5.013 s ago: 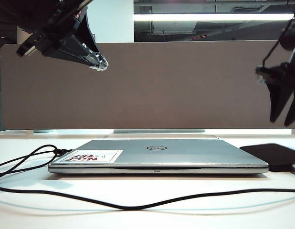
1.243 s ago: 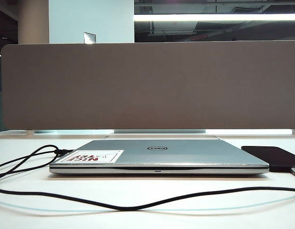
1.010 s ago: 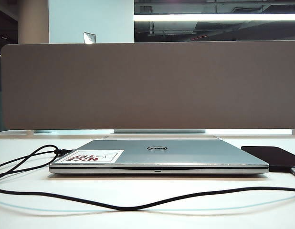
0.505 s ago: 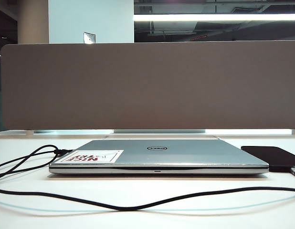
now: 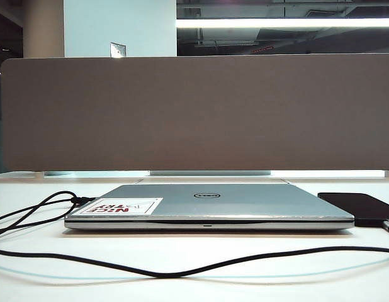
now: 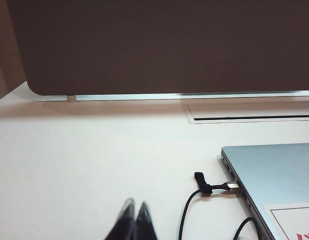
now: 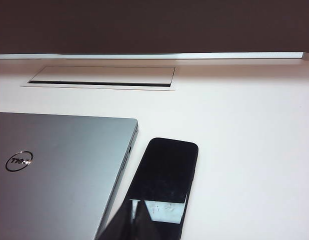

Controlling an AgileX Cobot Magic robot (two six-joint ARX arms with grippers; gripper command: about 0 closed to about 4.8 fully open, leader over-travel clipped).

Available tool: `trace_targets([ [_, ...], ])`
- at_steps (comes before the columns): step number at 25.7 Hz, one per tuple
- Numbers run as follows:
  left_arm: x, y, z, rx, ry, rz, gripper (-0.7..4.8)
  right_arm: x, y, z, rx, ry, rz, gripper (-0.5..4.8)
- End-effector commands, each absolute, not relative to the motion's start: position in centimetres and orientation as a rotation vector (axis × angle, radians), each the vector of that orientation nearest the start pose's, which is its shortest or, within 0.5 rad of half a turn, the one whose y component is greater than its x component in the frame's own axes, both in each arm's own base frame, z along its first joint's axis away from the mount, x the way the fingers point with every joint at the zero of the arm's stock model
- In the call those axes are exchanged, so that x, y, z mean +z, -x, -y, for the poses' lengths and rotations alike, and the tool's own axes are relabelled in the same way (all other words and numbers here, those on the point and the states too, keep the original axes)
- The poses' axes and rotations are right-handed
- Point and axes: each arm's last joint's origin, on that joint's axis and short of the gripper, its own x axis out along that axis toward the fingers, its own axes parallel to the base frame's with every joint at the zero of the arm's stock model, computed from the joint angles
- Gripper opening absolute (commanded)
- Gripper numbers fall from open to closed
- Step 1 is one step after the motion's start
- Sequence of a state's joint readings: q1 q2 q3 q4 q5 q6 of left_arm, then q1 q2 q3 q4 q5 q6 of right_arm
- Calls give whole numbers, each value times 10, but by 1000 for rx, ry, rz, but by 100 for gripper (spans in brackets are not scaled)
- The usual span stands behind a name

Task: Pick up the charging cable and the phone, plug the charging cable into the charging port on the phone, and finally place them back on the table.

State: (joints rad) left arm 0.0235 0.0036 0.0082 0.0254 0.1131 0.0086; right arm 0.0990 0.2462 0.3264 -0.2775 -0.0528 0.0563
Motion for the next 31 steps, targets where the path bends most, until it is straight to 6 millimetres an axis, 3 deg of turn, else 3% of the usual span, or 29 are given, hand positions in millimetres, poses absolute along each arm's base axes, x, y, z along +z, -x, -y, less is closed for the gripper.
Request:
trace_targets([
  [1, 170, -97, 1, -93, -14, 47, -6, 232, -98, -11, 144, -54, -176, 22],
  [5, 170, -97, 1, -92, -15, 47, -6, 221, -101, -8, 55, -45, -130, 22],
  [9, 171, -97, 1, -92, -15, 48, -6, 205, -97, -4, 18, -53, 22, 22],
  [19, 171, -97, 1, -93, -15, 48, -6, 168, -97, 0, -19, -53, 28, 22],
  [23, 171, -97, 1, -93, -15, 48, -6, 169, -97, 2, -94, -54, 35, 22],
  [31, 171, -97, 1, -93, -15, 48, -6, 174, -97, 0, -32, -55, 91, 22],
])
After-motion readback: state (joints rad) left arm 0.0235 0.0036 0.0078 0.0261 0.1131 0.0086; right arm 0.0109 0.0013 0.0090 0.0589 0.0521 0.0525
